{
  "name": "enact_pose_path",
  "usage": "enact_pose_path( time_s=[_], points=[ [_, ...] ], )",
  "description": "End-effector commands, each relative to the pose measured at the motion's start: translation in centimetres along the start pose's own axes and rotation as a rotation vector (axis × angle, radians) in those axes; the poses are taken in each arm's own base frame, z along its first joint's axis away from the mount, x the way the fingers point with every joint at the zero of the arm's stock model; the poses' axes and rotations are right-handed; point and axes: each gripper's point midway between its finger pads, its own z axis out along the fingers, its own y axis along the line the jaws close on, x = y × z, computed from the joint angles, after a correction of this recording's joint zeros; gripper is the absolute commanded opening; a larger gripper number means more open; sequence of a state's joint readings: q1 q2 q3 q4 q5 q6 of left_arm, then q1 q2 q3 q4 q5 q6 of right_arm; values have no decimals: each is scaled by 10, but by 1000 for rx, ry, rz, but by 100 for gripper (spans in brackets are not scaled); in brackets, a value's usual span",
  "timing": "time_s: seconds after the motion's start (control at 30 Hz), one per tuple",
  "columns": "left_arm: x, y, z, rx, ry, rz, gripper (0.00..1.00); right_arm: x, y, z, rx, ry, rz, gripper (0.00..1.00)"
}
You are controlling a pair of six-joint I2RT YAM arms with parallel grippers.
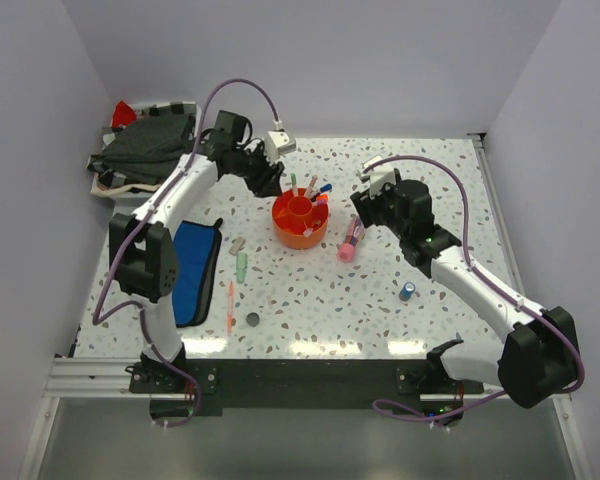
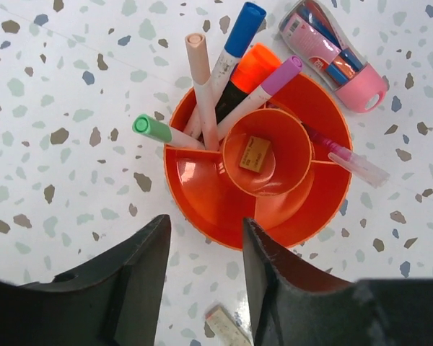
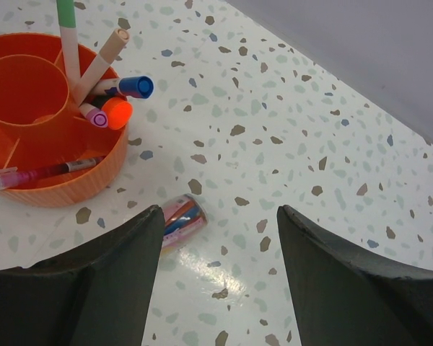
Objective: Sort the stationery into containers
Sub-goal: Place the stationery in the storage box, then pick up the stationery from the center of the board.
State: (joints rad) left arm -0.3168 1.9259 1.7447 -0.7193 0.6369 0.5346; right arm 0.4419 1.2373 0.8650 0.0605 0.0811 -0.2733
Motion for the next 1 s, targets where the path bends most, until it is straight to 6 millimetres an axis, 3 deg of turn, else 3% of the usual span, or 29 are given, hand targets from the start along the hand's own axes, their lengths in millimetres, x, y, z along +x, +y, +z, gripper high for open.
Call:
enact_pose_path(
  time_s=[0.0,0.13,0.27,0.33,0.37,0.43,0.63,0.97],
  points=[
    [4,-1,-34,-106,50,3,54,-23,-4,-2,-7,-55,2,68],
    [56,-9,-62,-226,163,-53,65,-20,-3,0,-10,-49,0,68],
    [98,9,-86,-389,192,-223,84,-18,1,-1,-24,-50,18,68],
    [120,16,-88,-439,220,-312,91,-17,2,0,-26,-45,25,68],
    [125,24,-89,-480,211,-360,100,-17,3,0,-32,-47,31,68],
    [143,35,-87,-549,257,-397,100,-18,4,0,-41,-48,34,68],
    [153,59,-82,-618,299,-378,100,-21,3,-2,-36,-56,27,69],
    [149,53,-66,-536,291,-384,99,-8,8,-12,-49,-49,44,69]
  ],
)
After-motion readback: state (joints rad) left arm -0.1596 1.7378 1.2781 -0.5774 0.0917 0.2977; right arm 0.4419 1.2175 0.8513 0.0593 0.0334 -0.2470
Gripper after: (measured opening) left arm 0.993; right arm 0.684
